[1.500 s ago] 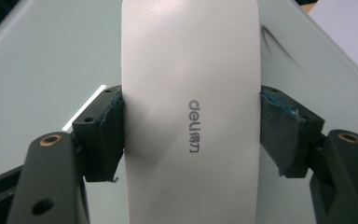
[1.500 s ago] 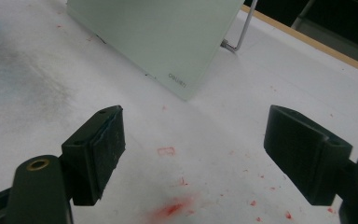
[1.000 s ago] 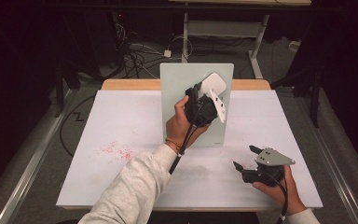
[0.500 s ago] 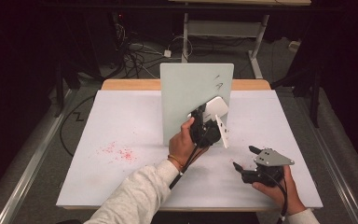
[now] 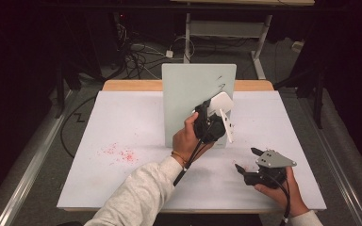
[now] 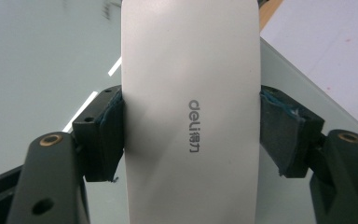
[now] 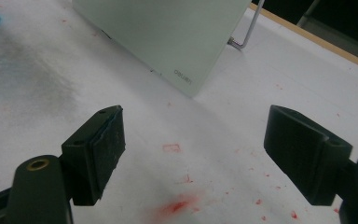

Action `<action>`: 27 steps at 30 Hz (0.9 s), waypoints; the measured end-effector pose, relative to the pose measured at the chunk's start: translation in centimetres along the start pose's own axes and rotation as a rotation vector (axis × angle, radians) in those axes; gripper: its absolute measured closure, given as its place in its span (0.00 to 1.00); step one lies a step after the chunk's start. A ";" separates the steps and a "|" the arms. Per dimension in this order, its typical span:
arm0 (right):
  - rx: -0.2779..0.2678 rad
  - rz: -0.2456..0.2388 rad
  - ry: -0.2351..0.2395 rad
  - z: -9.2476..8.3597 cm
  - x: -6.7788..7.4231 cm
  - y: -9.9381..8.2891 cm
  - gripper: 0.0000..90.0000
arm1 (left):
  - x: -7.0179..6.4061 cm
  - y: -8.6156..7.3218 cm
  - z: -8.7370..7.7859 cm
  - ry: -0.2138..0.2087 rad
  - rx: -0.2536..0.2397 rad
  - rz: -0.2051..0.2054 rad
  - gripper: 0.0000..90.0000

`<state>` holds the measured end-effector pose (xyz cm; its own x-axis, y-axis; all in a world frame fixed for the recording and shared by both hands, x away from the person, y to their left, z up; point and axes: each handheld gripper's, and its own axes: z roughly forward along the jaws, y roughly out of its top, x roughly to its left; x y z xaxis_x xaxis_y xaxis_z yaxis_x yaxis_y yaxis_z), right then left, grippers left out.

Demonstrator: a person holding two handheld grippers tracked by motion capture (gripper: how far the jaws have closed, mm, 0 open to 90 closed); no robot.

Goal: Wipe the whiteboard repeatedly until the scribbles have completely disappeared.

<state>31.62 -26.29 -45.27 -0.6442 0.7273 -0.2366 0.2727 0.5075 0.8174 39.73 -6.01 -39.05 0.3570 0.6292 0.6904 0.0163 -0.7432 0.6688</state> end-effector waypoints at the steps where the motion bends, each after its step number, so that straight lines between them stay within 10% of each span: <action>1: 0.003 0.000 0.001 0.0 0.0 0.0 0.23 | 0.3 0.2 0.0 -0.002 -0.003 -0.007 0.32; 17: -0.004 -0.001 -0.001 -0.1 0.0 0.1 0.23 | 3.7 2.1 0.2 0.024 -0.025 -0.052 0.32; 27: -0.011 -0.006 -0.001 -0.2 0.0 0.1 0.23 | 0.5 0.4 0.1 0.028 0.003 -0.019 0.32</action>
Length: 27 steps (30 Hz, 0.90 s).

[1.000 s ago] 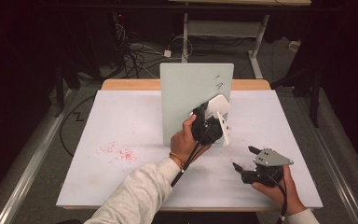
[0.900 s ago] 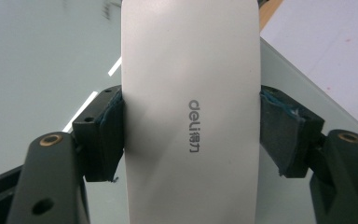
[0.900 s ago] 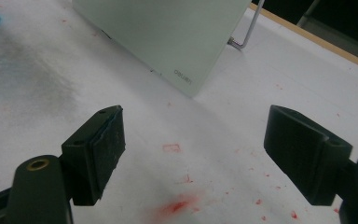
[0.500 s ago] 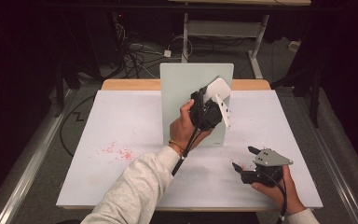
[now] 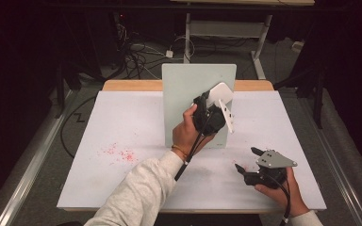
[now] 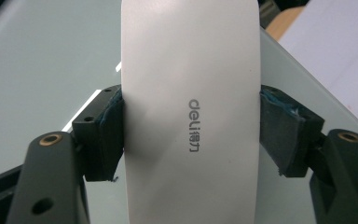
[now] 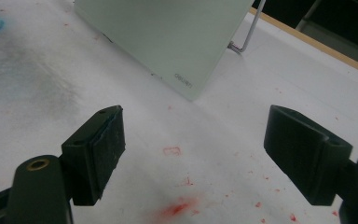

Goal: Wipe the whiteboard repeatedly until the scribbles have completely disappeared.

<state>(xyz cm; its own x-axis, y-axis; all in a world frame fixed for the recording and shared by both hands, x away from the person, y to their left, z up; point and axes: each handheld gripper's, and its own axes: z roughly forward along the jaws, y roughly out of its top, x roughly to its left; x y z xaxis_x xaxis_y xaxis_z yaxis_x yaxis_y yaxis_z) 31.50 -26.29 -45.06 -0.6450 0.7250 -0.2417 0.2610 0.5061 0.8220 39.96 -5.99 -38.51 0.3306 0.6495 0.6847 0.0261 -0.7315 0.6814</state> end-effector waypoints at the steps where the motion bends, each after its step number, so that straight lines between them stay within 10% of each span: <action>1: -0.002 -0.004 -0.001 0.0 0.0 0.0 0.23 | -0.5 -0.4 0.0 -0.005 0.002 0.004 0.32; 9: 0.002 0.001 0.000 0.1 0.1 0.0 0.23 | -3.3 -2.1 -0.3 -0.018 0.016 0.057 0.32; 17: 0.007 0.003 0.002 0.2 0.1 0.0 0.23 | -2.0 -0.5 0.0 -0.054 0.006 0.009 0.32; 27: 0.008 0.006 0.005 0.1 0.0 -0.1 0.23 | 2.2 2.4 0.5 0.005 -0.028 -0.047 0.32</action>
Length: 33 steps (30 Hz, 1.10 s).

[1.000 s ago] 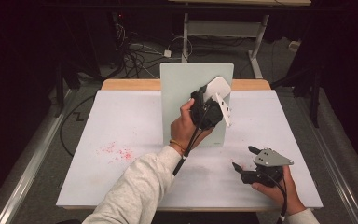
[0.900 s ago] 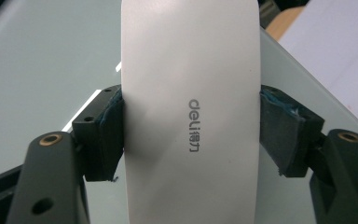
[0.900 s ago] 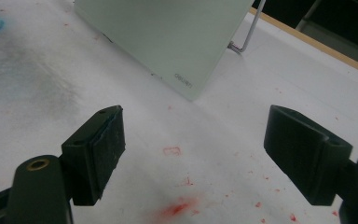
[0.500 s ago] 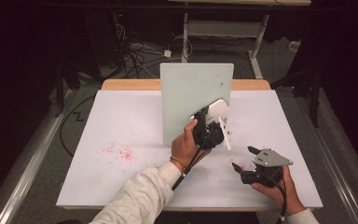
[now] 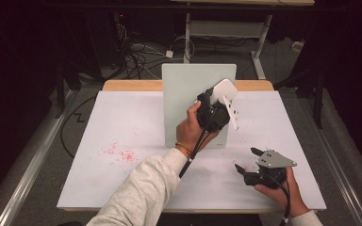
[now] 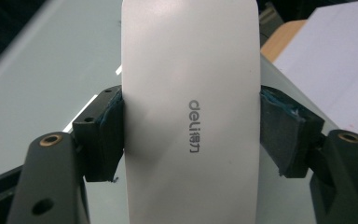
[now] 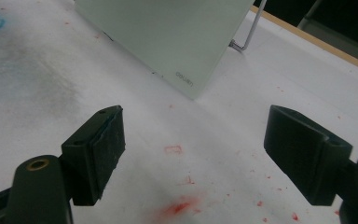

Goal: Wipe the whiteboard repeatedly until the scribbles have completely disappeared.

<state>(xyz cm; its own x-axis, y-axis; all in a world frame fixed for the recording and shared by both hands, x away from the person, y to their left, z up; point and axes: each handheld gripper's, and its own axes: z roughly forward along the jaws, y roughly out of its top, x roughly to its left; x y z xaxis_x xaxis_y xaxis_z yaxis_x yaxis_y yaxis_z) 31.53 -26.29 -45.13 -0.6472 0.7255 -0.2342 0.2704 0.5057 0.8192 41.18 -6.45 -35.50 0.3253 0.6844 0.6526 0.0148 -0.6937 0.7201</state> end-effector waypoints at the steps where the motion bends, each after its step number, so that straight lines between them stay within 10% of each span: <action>1: 0.001 -0.001 0.000 0.0 0.0 0.0 0.23 | 0.3 0.2 0.0 0.001 0.006 -0.014 0.32; 13: 0.000 -0.004 0.003 0.0 0.0 0.0 0.23 | 0.5 -0.2 -0.1 0.019 0.011 -0.029 0.32; 33: 0.003 -0.020 0.004 0.2 0.2 0.0 0.23 | -6.1 -5.7 -1.0 -0.030 0.048 0.108 0.32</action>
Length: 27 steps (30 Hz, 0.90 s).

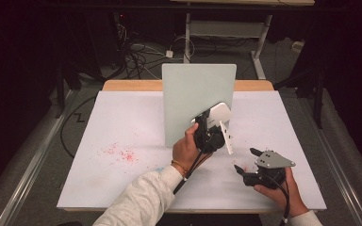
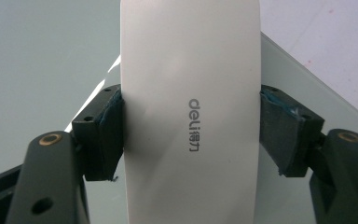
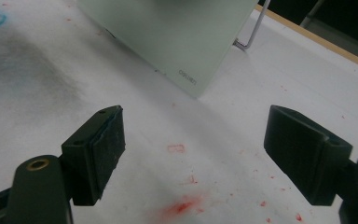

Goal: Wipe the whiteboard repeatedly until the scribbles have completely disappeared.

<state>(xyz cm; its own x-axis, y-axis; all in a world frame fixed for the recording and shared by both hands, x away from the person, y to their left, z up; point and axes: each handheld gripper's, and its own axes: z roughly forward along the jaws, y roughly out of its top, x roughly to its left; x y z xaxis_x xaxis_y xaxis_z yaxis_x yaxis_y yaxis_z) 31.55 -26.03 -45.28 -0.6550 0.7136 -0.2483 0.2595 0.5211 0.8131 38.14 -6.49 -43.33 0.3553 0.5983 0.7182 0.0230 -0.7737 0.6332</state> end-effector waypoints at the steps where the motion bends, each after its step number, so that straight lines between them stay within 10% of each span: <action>1: -0.002 0.002 0.000 0.0 0.0 0.0 0.23 | -0.3 -0.2 0.0 -0.003 0.002 0.011 0.32; 11: 0.000 0.002 0.002 0.1 0.0 0.0 0.23 | 0.2 1.0 0.2 -0.031 -0.006 0.014 0.32; 22: 0.005 0.008 0.006 0.0 -0.1 -0.1 0.23 | 4.2 3.1 0.3 -0.048 -0.026 -0.095 0.32; 27: 0.005 0.011 0.000 -0.1 0.0 -0.1 0.23 | 2.9 2.0 0.2 -0.026 -0.010 -0.040 0.32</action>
<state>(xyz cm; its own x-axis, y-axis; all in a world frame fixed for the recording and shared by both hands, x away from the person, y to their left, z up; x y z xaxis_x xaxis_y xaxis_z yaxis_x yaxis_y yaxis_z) 31.52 -26.11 -45.29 -0.6522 0.7194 -0.2390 0.2703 0.5153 0.8133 39.42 -6.36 -40.06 0.3789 0.6227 0.6846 0.0283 -0.7472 0.6640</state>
